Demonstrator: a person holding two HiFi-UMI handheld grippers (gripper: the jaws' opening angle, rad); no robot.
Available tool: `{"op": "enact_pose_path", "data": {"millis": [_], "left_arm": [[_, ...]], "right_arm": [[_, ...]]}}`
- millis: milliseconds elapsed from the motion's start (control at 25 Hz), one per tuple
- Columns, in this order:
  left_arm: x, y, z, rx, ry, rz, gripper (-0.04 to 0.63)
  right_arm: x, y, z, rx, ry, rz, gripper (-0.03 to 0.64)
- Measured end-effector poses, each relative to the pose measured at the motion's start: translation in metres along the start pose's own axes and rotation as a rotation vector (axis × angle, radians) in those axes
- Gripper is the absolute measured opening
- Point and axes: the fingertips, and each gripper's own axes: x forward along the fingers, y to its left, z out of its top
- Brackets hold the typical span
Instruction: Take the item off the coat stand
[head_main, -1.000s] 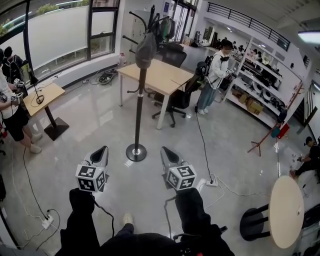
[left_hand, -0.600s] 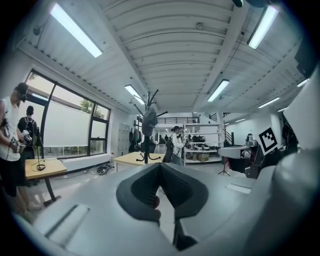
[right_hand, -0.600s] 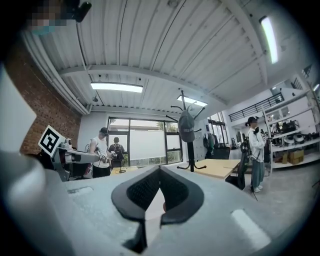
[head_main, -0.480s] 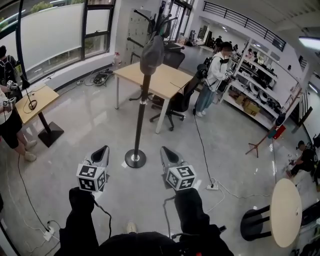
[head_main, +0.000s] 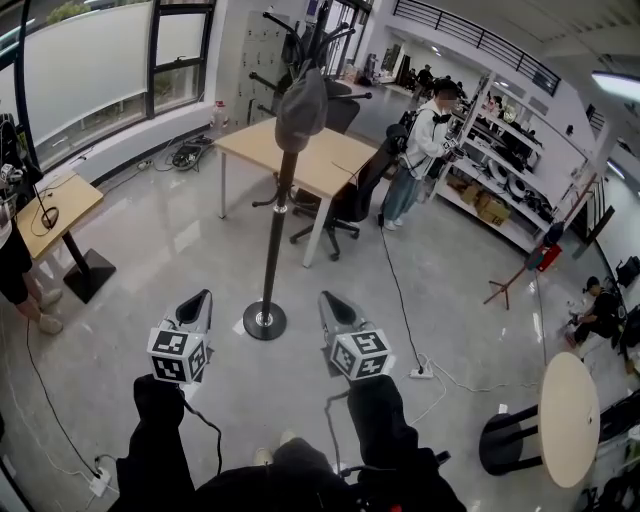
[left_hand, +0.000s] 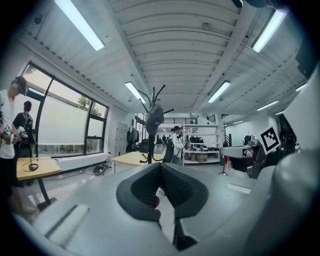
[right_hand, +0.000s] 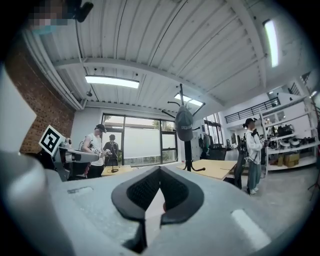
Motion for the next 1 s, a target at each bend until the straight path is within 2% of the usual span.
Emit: {"op": "enact_pose_path", "data": {"millis": [440, 760, 1000], "left_arm": [[0.058, 0.042, -0.004, 0.020, 0.009, 0.005, 0.002], [0.125, 0.082, 0.016, 0.011, -0.004, 0.001, 0.002], [0.165, 0.102, 0.026, 0.022, -0.010, -0.016, 0.002]], "right_arm": [[0.069, -0.031, 0.004, 0.007, -0.022, 0.005, 0.002], [0.148, -0.058, 0.018, 0.013, -0.052, 0.010, 0.001], [0.182, -0.072, 0.026, 0.008, -0.080, 0.001, 0.002]]}}
